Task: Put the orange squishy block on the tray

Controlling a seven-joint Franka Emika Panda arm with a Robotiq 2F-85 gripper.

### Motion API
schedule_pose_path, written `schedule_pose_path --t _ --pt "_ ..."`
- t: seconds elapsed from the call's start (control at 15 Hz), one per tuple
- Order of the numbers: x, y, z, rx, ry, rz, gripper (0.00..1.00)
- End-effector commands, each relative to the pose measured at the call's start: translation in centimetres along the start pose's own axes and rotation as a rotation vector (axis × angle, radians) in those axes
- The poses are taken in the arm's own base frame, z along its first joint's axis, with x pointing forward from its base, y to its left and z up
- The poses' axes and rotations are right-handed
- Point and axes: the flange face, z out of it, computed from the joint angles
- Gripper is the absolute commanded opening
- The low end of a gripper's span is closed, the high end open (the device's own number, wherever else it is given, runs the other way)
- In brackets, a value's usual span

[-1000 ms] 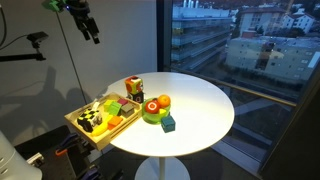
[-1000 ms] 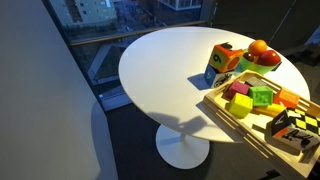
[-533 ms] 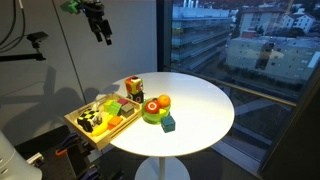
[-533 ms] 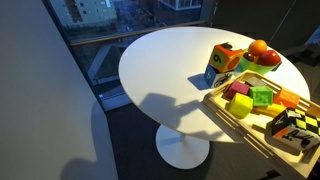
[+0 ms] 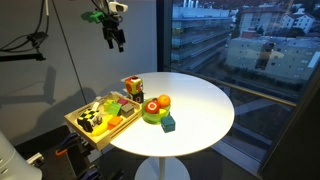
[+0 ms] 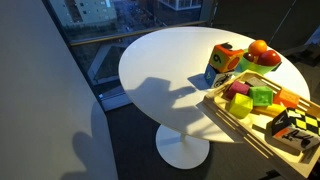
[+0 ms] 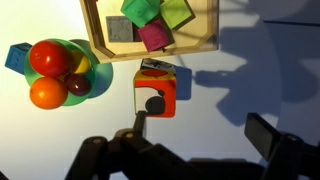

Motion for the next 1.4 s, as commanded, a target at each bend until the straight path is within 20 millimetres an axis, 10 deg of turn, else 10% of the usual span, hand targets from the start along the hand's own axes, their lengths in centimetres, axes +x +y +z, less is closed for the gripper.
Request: schedule_pose_path --t 0.0,1.33 --pt "2.4 0.2 1.4 -0.037 -0.020 -0.043 1.00" --pt "6.5 1.6 14.5 -0.064 0.019 -0.160 1.00"
